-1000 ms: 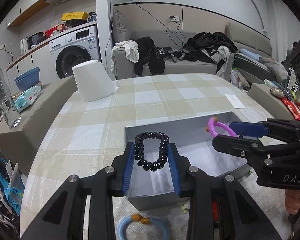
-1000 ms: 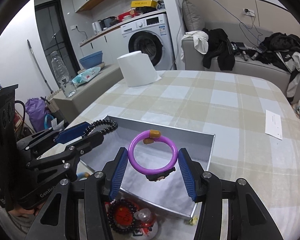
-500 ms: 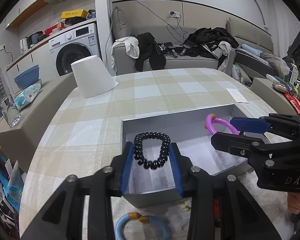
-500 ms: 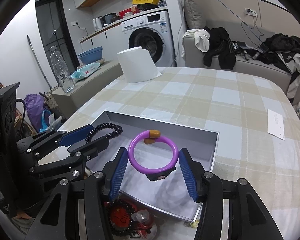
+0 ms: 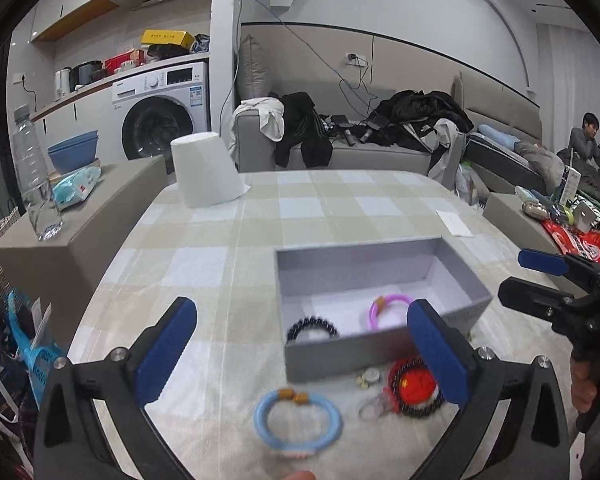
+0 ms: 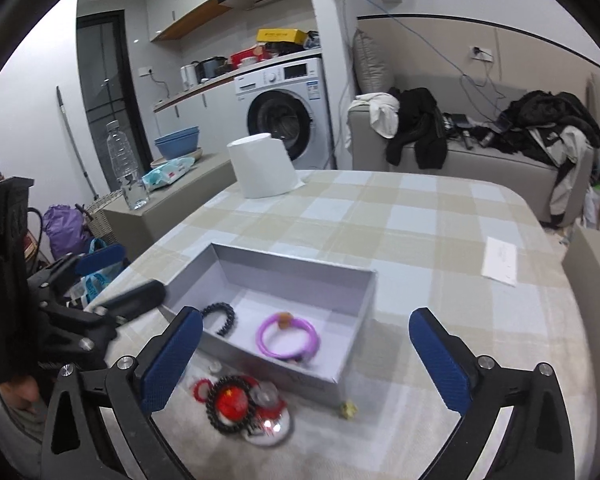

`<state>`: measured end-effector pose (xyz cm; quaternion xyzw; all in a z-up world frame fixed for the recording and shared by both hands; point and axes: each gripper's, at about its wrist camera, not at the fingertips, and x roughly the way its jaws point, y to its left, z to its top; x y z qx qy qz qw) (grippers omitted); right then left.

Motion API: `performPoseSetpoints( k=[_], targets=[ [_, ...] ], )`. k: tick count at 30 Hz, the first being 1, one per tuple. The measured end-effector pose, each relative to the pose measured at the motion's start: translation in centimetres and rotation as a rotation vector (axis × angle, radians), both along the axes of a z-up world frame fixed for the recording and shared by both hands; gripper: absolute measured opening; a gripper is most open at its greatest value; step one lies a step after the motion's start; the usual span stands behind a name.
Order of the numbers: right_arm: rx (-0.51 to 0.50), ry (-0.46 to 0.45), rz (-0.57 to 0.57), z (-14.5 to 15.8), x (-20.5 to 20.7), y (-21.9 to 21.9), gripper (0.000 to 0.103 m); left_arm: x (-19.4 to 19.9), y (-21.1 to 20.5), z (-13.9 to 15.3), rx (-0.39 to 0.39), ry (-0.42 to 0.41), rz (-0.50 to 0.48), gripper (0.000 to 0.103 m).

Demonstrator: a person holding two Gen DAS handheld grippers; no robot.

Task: Organize jewelry
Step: 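Withdraw both open grippers from the box back toward the jewelry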

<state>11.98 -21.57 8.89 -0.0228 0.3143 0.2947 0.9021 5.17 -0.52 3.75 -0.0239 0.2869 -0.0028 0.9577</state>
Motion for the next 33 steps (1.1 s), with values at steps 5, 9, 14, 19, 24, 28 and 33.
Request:
performPoseSetpoints(
  k=[5,9,14,19,24,28,33],
  targets=[
    [-0.035,0.097,-0.007,-2.6,-1.2,-0.6,0.103,-1.4,1.1,-1.7,-0.033,0.049,0.049,0.102],
    [-0.064,0.128,0.022,-4.1,-2.2,-0.1,0.103,-1.7,1.3,-3.3,-0.023,0.088,0.072,0.102],
    [-0.058,0.171,0.067,-5.0,-2.8,0.4,0.103,-1.7,1.4,-4.0,-0.006,0.107,0.098,0.102],
    [-0.053,0.198,0.109,-5.6,-3.1,0.9,0.087,-1.6,1.6,-4.2,-0.003,0.128,0.120,0.102],
    [-0.060,0.204,0.130,-5.9,-3.3,1.5,0.072,-1.8,1.6,-4.5,0.017,0.136,0.120,0.102],
    [-0.055,0.202,0.118,-5.7,-2.9,1.5,0.065,-2.0,1.5,-4.7,0.031,0.139,0.113,0.102],
    [-0.088,0.186,0.064,-5.5,-2.4,0.5,0.065,-2.0,1.7,-4.7,0.021,0.143,0.112,0.102]
  ],
)
